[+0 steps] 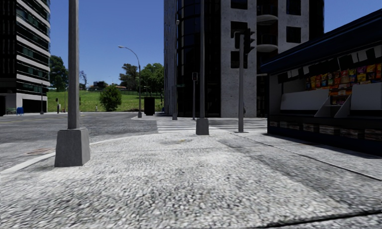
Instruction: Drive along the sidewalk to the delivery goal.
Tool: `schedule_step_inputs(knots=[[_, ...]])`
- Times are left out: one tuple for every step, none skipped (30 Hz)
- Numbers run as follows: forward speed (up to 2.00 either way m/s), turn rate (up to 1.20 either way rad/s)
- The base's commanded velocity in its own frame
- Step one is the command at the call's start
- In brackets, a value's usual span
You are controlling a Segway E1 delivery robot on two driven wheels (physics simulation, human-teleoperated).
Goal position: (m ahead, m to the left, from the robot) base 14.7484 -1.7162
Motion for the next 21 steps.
schedule_step_inputs(knots=[[2.00, 0.00], [2.00, 0.00], [2.00, 0.00], [2.00, 0.00], [2.00, 0.00], [2.00, 0.00], [2.00, 0.00], [2.00, 0.00], [2.00, 0.02], [2.00, 0.09], [2.00, 0.16], [2.00, 0.18], [2.00, 0.18], [2.00, 0.19], [2.00, 0.20], [2.00, 0.20], [2.00, 0.21], [2.00, 0.21], [2.00, 0.22], [2.00, 0.22], [2.00, 0.22]])
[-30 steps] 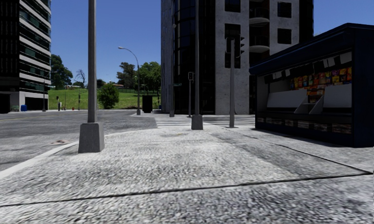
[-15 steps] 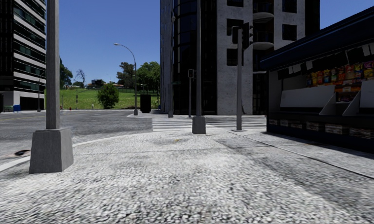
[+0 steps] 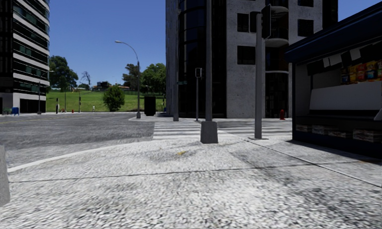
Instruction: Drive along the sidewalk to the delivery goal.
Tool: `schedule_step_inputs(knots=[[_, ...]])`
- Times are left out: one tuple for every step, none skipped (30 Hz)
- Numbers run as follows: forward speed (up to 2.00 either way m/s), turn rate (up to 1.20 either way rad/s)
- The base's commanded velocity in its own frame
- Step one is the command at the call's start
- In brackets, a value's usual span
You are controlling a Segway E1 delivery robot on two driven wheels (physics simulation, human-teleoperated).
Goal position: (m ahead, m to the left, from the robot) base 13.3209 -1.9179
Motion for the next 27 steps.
schedule_step_inputs(knots=[[2.00, 0.22], [2.00, 0.23], [2.00, 0.25], [2.00, 0.25], [2.00, 0.26], [2.00, 0.26], [2.00, 0.26], [2.00, 0.27], [2.00, 0.29], [2.00, 0.32], [2.00, 0.32], [2.00, 0.33], [2.00, 0.33], [2.00, 0.33], [2.00, 0.33], [2.00, 0.33], [2.00, 0.33], [2.00, 0.28], [2.00, 0.08], [2.00, 0.00], [2.00, 0.00], [2.00, 0.00], [2.00, 0.00], [2.00, 0.00], [2.00, 0.00], [2.00, 0.00], [2.00, 0.00]])
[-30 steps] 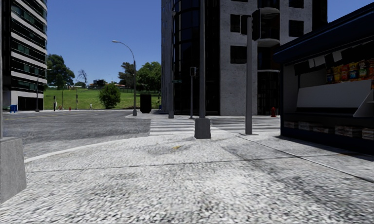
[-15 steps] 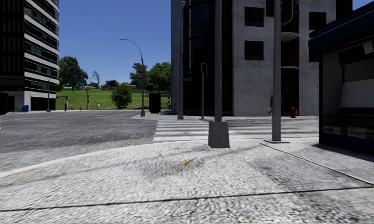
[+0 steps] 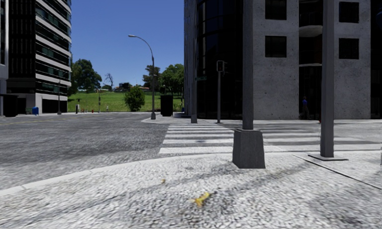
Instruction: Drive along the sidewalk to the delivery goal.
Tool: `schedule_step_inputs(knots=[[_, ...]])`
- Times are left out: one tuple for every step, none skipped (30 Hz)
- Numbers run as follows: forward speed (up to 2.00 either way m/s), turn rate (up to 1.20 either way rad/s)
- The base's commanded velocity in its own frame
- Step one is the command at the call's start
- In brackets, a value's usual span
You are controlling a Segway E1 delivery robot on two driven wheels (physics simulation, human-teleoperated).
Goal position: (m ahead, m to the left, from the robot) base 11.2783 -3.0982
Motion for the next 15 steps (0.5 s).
schedule_step_inputs(knots=[[2.00, 0.00], [2.00, 0.00], [2.00, 0.00], [2.00, 0.00], [2.00, 0.00], [2.00, 0.00], [2.00, 0.00], [2.00, 0.00], [2.00, 0.00], [2.00, 0.00], [2.00, 0.00], [2.00, 0.00], [2.00, 0.00], [2.00, 0.00], [2.00, 0.00]])
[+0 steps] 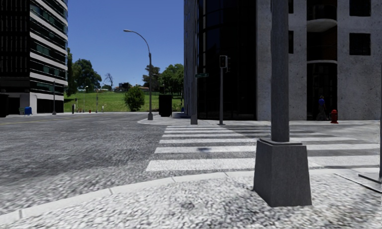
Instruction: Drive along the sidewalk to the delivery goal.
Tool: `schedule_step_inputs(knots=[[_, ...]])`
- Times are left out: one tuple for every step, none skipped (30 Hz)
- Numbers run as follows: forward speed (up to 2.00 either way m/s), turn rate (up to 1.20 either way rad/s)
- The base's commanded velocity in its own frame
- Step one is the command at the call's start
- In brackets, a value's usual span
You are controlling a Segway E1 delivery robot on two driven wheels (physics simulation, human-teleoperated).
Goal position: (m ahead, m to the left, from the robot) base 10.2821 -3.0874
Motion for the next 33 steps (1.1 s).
schedule_step_inputs(knots=[[2.00, 0.00], [2.00, 0.00], [2.00, 0.00], [2.00, 0.00], [2.00, 0.00], [2.00, 0.00], [2.00, 0.00], [2.00, 0.00], [2.00, 0.00], [2.00, 0.00], [2.00, 0.00], [2.00, 0.00], [2.00, 0.00], [2.00, 0.00], [2.00, 0.00], [2.00, 0.00], [2.00, 0.00], [2.00, -0.03], [2.00, -0.06], [2.00, -0.07], [2.00, -0.07], [1.94, -0.09], [1.81, -0.16], [1.66, -0.22], [1.56, -0.27], [1.45, -0.29], [1.45, -0.29], [1.41, -0.30], [1.40, -0.31], [1.40, -0.32], [1.40, -0.32], [1.40, -0.34], [1.40, -0.34]])
